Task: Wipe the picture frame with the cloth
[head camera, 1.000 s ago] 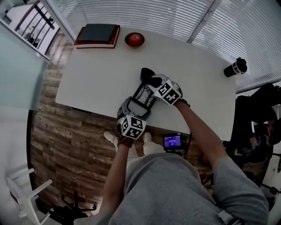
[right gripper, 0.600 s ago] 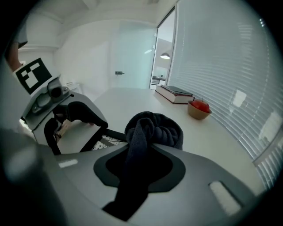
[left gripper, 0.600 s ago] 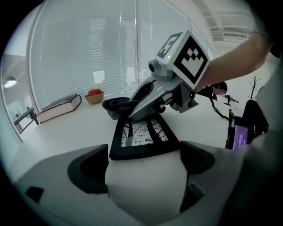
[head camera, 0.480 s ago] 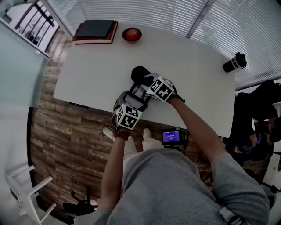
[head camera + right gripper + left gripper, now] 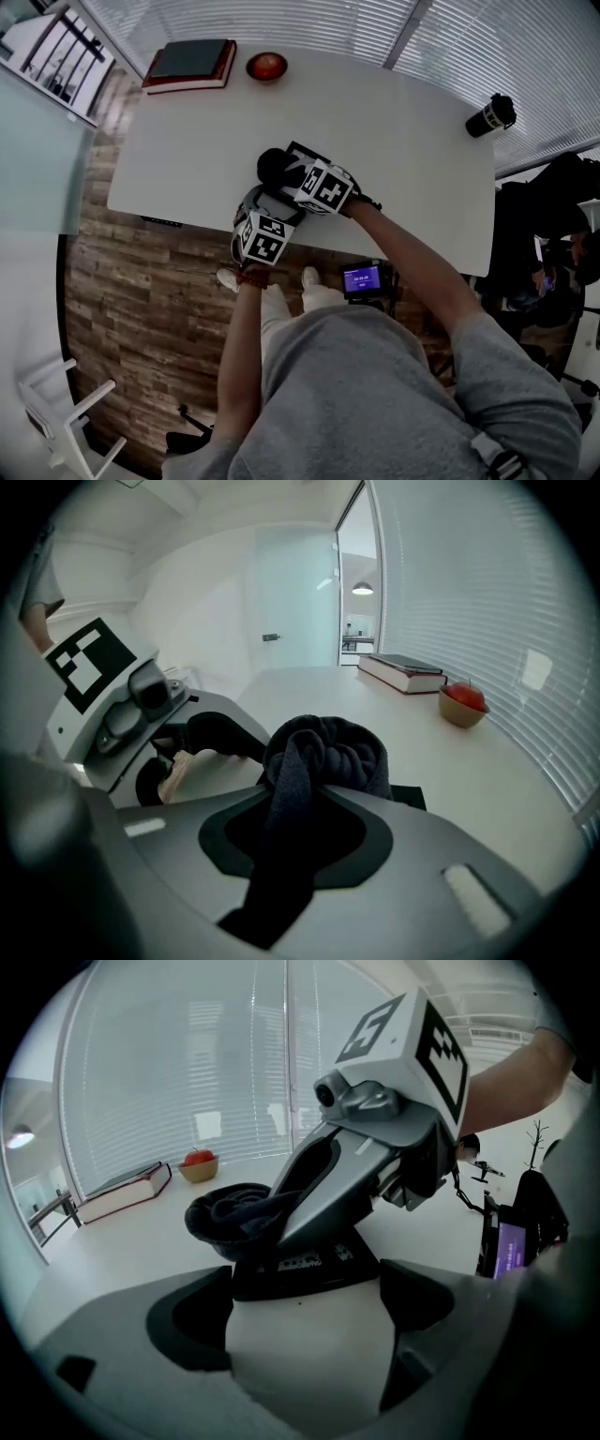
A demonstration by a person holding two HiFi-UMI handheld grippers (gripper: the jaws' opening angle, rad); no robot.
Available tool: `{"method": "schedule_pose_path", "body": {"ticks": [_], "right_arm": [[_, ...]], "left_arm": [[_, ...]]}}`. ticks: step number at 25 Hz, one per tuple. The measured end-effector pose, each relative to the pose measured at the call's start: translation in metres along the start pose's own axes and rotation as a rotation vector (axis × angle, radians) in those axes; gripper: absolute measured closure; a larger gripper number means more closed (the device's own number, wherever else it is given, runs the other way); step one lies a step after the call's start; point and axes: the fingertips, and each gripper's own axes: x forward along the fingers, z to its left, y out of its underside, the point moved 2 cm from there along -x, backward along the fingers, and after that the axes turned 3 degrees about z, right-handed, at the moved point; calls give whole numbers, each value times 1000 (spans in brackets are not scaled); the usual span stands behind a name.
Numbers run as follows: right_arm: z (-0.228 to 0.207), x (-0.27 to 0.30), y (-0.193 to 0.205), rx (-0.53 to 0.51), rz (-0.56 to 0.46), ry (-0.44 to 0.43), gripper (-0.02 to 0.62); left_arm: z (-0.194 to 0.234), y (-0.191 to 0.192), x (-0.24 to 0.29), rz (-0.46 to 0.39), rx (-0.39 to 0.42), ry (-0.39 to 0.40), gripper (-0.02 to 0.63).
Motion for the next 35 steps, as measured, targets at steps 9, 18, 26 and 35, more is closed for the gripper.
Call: {"method": "schedule_pose_path", "body": {"ticks": [9,18,26,35], "right_arm": [[19,0,1,12,10,-69,502],[29,1,-2,124,5,-175,503],[41,-7,-1,186,-29,-308,503],[-17,-84,-26,60,-234,-235,497]], "left_arm": [[-5,-2,-1,-24,15,-17,106],[-4,-1,-4,-45,28,-33,106],[-3,0,-3,-66,43,-44,107],[-3,-2,-9,-90,70,-53,115]]}}
